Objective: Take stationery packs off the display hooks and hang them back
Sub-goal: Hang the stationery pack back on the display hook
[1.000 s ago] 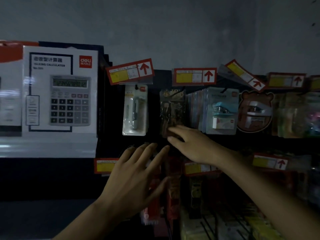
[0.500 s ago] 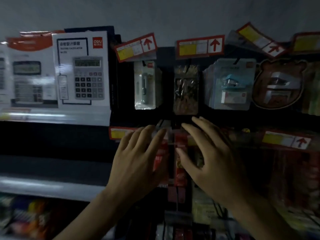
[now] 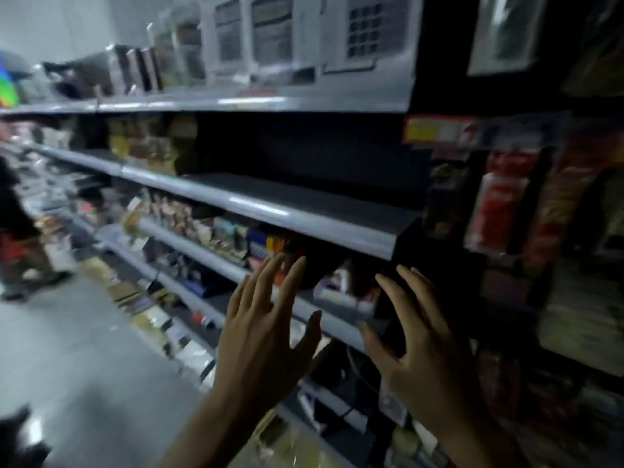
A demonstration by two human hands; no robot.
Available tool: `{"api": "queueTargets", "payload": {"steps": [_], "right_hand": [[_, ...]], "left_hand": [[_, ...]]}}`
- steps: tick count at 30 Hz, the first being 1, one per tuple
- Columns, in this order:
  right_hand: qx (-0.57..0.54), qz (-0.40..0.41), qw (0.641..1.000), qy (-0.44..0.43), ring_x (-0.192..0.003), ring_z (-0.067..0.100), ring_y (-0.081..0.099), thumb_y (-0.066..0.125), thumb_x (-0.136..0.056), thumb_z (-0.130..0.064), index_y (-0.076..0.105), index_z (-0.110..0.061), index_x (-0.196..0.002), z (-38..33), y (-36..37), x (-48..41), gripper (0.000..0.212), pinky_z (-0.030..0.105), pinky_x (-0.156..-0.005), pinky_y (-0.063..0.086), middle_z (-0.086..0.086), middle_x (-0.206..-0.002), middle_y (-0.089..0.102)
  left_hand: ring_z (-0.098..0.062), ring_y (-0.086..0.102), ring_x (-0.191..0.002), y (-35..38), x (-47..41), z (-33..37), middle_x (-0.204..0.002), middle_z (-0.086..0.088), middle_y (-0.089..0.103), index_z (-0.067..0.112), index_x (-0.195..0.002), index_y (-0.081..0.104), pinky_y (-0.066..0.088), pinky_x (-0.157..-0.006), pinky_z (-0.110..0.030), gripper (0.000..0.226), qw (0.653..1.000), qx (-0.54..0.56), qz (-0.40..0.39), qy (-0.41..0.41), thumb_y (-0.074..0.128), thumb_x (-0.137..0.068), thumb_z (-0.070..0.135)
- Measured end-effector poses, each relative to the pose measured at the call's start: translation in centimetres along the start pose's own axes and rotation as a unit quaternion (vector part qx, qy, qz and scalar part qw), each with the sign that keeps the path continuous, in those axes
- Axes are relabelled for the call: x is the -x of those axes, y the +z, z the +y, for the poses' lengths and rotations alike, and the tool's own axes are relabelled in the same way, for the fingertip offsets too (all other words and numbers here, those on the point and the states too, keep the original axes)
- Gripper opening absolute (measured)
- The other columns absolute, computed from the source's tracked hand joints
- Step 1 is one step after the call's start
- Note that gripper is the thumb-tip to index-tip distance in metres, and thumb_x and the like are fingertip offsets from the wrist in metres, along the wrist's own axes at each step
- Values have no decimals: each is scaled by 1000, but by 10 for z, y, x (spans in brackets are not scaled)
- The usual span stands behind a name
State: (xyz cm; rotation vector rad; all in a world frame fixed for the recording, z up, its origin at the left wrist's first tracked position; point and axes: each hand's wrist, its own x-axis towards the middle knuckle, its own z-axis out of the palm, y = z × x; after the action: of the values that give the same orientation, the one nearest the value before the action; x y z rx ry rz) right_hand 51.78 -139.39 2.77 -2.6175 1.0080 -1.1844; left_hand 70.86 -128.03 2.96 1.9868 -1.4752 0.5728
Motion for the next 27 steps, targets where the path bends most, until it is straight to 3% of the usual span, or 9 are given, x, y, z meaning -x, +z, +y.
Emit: {"api": "queueTargets", "payload": {"steps": [3, 11, 16, 21, 24, 27], "right_hand": [[-30, -81, 996, 7, -149, 18, 32, 37, -92, -75, 44, -37, -150, -31, 53, 27, 70, 43, -112, 44, -8, -163, 30], [-82, -213, 974, 12, -141, 28, 40, 49, -87, -69, 55, -25, -142, -152, 179, 105, 70, 47, -112, 41, 4, -154, 43], [-110, -300, 947, -33, -146, 21, 33, 49, -90, -69, 48, -30, -147, -246, 234, 145, 69, 42, -118, 34, 0, -157, 40], [-136, -374, 913, -83, -146, 20, 35, 55, -93, -58, 45, -30, -150, -326, 270, 168, 64, 37, -118, 35, 1, -158, 38], [-153, -400, 897, -111, -141, 17, 41, 59, -97, -44, 44, -28, -151, -364, 289, 177, 58, 29, -110, 40, -2, -156, 39], [-172, -412, 882, -154, -121, 15, 59, 60, -98, -35, 47, -29, -149, -397, 309, 182, 53, 27, -94, 48, -5, -141, 54]], "left_hand": [[-35, 40, -146, -12, 60, -57, -164, -9, 32, 30, -163, 23, 45, -110, -55, 76, 994, -34, -48, -89, 50, -97, 59], [-37, 52, -134, -64, 222, -191, -153, -14, 47, 23, -154, 42, 49, -104, -52, 70, 952, -91, -111, -272, 58, -94, 54], [-40, 60, -123, -98, 300, -255, -141, -18, 57, 12, -143, 57, 54, -97, -53, 72, 939, -81, -103, -319, 49, -87, 56], [-30, 64, -115, -137, 366, -307, -135, -6, 61, 17, -141, 58, 56, -89, -44, 61, 914, -76, -101, -385, 52, -88, 48], [-34, 68, -106, -155, 400, -335, -128, -6, 66, 22, -144, 54, 58, -83, -44, 59, 890, -95, -117, -431, 52, -88, 38], [-41, 72, -90, -171, 423, -354, -112, -12, 75, 31, -145, 53, 57, -68, -45, 50, 866, -116, -116, -472, 51, -95, 34]]}}
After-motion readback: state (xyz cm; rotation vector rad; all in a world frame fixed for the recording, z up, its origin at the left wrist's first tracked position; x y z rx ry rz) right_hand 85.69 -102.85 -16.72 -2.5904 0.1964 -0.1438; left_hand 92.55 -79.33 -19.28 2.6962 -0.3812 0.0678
